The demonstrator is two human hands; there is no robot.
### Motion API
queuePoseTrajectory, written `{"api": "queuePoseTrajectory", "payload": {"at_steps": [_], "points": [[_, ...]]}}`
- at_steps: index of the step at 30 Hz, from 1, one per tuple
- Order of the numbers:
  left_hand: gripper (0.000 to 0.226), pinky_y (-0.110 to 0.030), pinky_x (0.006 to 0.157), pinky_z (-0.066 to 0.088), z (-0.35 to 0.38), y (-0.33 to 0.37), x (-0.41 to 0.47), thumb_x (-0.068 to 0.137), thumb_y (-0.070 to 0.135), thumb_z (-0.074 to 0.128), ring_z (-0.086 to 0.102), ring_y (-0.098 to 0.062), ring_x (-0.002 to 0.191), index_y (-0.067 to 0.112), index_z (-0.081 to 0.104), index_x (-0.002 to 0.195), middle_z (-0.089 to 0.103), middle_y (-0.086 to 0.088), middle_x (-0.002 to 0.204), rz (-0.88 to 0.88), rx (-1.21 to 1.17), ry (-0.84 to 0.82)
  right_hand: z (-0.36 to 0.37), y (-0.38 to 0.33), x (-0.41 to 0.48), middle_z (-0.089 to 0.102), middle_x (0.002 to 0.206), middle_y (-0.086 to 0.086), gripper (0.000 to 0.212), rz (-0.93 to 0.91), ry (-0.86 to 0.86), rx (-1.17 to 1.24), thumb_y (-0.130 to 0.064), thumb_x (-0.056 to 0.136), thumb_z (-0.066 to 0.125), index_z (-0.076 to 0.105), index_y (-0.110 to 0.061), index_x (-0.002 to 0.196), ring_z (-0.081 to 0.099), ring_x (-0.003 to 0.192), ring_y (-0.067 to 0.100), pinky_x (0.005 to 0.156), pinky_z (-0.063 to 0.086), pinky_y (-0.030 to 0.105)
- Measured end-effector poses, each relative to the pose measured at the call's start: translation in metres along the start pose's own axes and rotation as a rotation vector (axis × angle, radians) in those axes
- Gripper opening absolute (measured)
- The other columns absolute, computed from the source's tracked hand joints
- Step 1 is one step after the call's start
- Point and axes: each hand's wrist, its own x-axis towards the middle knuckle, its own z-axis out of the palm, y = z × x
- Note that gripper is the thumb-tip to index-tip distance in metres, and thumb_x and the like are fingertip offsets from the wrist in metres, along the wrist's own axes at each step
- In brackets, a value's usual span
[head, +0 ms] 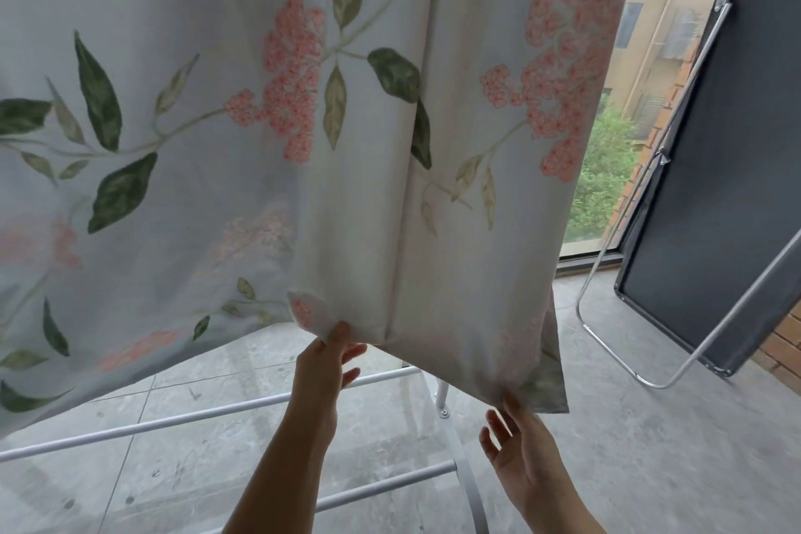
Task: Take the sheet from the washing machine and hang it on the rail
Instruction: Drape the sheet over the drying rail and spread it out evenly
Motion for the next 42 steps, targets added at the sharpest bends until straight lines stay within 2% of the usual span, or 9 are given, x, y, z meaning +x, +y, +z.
{"api": "queuePoseTrajectory", "payload": {"at_steps": [5,9,11,13,20,32,35,38,42], "points": [[0.025,-0.042,0.092,0.044,-0.017,0.01,0.007,0.097,0.019,0.044,0.056,-0.023,0.107,0.014,0.045,0.122,0.06,-0.005,0.114,0.031,-0.34,0.097,-0.016,-0.014,0.007,0.058,0.082,-0.001,0.006,-0.087,0.023,-0.002,-0.012,0.087,0.06,0.058,-0.017,0.09,0.051,0.075,0.014,0.053,0.048,0.025],[0.019,-0.042,0.089,0.045,-0.032,0.011,0.013,0.099,0.021,0.041,0.062,-0.021,0.09,0.011,0.046,0.115,0.062,-0.003,0.092,0.075,-0.314,0.216,-0.018,-0.016,0.003,0.064,0.076,0.0,0.063,-0.109,0.049,-0.143,-0.029,0.053,0.09,0.06,-0.01,0.105,0.053,0.076,0.017,0.067,0.041,0.032],[0.016,-0.042,0.089,0.045,-0.038,0.011,0.016,0.099,0.022,0.041,0.062,-0.018,0.085,0.011,0.047,0.11,0.062,-0.004,0.09,0.093,-0.27,0.247,-0.021,-0.011,0.005,0.06,0.083,0.006,0.025,-0.115,0.072,-0.174,-0.011,0.082,0.069,0.059,-0.006,0.104,0.053,0.077,0.018,0.067,0.042,0.032],[0.016,-0.042,0.088,0.045,-0.043,0.011,0.017,0.1,0.022,0.04,0.062,-0.02,0.087,0.011,0.048,0.108,0.063,-0.005,0.09,0.103,-0.232,0.253,-0.025,-0.005,0.008,0.058,0.086,0.008,0.009,-0.08,0.092,-0.218,-0.002,0.089,0.057,0.059,-0.009,0.094,0.053,0.077,0.019,0.067,0.043,0.033],[0.019,-0.037,0.077,0.048,-0.046,0.01,0.016,0.1,0.023,0.039,0.062,-0.022,0.086,0.009,0.048,0.108,0.065,-0.005,0.086,0.093,-0.196,0.275,-0.023,-0.002,0.012,0.061,0.088,0.007,0.009,-0.088,0.122,-0.268,-0.003,0.088,0.059,0.059,-0.013,0.089,0.056,0.081,0.02,0.069,0.045,0.033],[0.022,-0.038,0.085,0.048,-0.052,-0.005,0.015,0.1,0.027,0.038,0.063,-0.017,0.081,0.011,0.052,0.103,0.067,-0.006,0.091,0.086,-0.156,0.329,-0.035,0.006,0.013,0.06,0.089,0.01,0.028,-0.036,0.113,-0.329,-0.004,0.084,0.064,0.057,-0.005,0.111,0.057,0.08,0.021,0.068,0.047,0.033],[0.02,-0.04,0.092,0.047,-0.056,-0.002,0.019,0.097,0.023,0.043,0.063,-0.017,0.094,0.012,0.047,0.113,0.064,-0.005,0.102,0.041,-0.365,0.283,-0.039,-0.001,0.013,0.062,0.094,0.01,0.046,-0.051,0.047,-0.389,-0.011,0.076,0.075,0.056,-0.002,0.117,0.058,0.086,0.022,0.07,0.047,0.033],[0.032,-0.042,0.096,0.043,-0.054,-0.002,0.021,0.094,0.028,0.051,0.057,-0.016,0.106,0.02,0.041,0.123,0.06,-0.002,0.112,0.048,-0.541,0.123,-0.041,-0.019,0.013,0.066,0.102,0.005,0.093,-0.154,-0.041,-0.577,-0.049,0.029,0.091,0.057,-0.022,0.111,0.061,0.094,0.017,0.075,0.045,0.032],[0.037,-0.042,0.092,0.044,-0.037,-0.001,0.015,0.084,0.024,0.055,0.056,-0.014,0.11,0.026,0.047,0.12,0.06,0.0,0.12,0.059,-0.506,-0.101,-0.038,-0.052,0.02,0.058,0.122,-0.004,0.119,-0.256,-0.177,-0.824,-0.051,0.038,0.089,0.029,-0.032,0.14,0.061,0.106,0.01,0.076,0.046,0.023]]}}
